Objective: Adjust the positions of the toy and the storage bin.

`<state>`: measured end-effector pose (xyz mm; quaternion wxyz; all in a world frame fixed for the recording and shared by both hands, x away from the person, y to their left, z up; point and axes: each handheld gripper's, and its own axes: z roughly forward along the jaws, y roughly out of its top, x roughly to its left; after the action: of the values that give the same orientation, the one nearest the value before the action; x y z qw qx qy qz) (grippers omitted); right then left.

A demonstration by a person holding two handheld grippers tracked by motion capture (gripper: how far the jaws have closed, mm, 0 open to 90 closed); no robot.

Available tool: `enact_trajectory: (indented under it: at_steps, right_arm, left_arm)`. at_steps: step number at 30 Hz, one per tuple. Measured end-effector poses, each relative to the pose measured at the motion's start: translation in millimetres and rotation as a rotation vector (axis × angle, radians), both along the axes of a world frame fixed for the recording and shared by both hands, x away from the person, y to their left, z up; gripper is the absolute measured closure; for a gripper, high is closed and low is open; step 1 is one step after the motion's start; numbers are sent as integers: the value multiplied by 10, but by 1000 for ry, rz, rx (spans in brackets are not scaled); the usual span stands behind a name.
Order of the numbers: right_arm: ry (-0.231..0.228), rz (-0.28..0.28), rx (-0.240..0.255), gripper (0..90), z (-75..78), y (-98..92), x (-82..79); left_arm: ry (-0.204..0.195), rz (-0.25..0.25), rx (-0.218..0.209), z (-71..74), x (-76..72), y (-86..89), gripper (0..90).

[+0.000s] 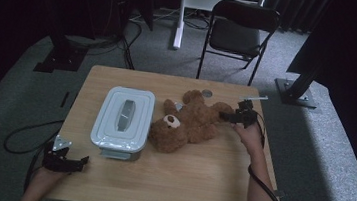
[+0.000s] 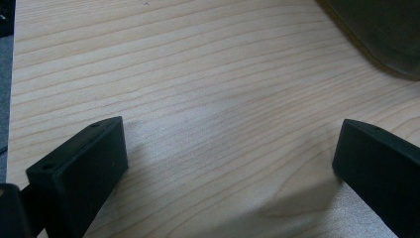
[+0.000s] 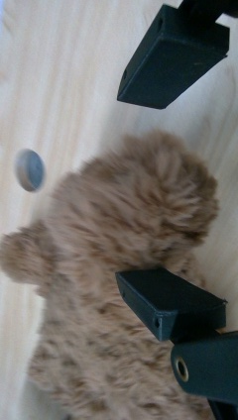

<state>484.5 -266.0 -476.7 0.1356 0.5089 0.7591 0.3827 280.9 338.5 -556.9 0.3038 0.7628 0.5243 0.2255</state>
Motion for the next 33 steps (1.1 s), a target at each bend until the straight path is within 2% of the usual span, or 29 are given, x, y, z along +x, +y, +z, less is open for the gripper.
enact_trajectory:
  at_steps: [1,2,3,4,5,6,8,9,10,11,12,13,16,19,20,21,23,24,25,26,27,29,30,31,33]
  right_arm:
    - [0,0,0,151,0,0,0]
    - [10,15,13,247,-42,-11,-13]
    - [10,15,13,247,-42,-11,-13]
    - [15,40,46,410,-66,-37,-44]
    - [15,40,46,410,-66,-37,-44]
    - [2,53,49,514,-68,-43,-72]
    - [-28,66,38,666,-51,-54,-165]
    - [-28,66,38,666,-51,-54,-165]
    - [-54,68,20,709,-23,-49,-241]
    - [-54,68,20,709,-23,-49,-241]
    - [-73,71,5,732,0,-24,-329]
    - [-73,71,5,732,0,-24,-329]
    - [-88,70,-6,744,19,-8,-475]
    - [-98,79,-3,752,20,-7,-659]
    - [-99,85,7,755,12,-9,-800]
    - [-99,85,7,755,12,-9,-800]
    - [-107,94,4,756,1,-2,-960]
    - [-114,99,4,756,-8,-11,-1136]
    - [-114,99,4,756,-8,-11,-1136]
    - [-116,98,19,756,-32,-39,-1318]
    - [-116,98,19,756,-32,-39,-1318]
    - [-100,96,38,755,-73,-61,-1519]
    - [-94,100,45,755,-102,-60,-1673]
    - [-94,100,45,755,-102,-60,-1673]
    - [-94,103,34,755,-124,-24,-1865]
  left_arm:
    - [0,0,0,0,0,0,12]
    - [0,0,0,0,0,0,12]
    - [0,0,0,0,0,0,12]
    - [0,0,0,0,0,-1,12]
    - [0,0,0,0,0,-1,12]
    - [0,1,0,0,0,0,12]
    - [0,0,0,0,0,0,12]
    - [0,0,0,0,0,0,12]
    - [0,0,0,0,0,0,12]
    - [0,0,0,0,0,0,12]
    - [0,0,0,0,0,0,12]
    - [0,0,0,0,0,0,12]
    - [0,0,0,0,0,0,12]
    - [0,3,0,0,-1,-2,12]
    - [0,3,0,0,-1,-2,12]
    - [0,3,0,0,-1,-2,12]
    - [0,3,0,0,-1,-2,12]
    - [0,3,0,0,-1,-2,12]
    - [0,3,0,0,-1,-2,12]
    - [0,3,0,0,-1,-2,12]
    - [0,3,0,0,-1,-2,12]
    - [-1,3,0,0,-1,-2,12]
    - [1,2,1,1,-1,-1,12]
    - [1,2,1,1,-1,-1,12]
    - [0,5,1,0,0,-4,12]
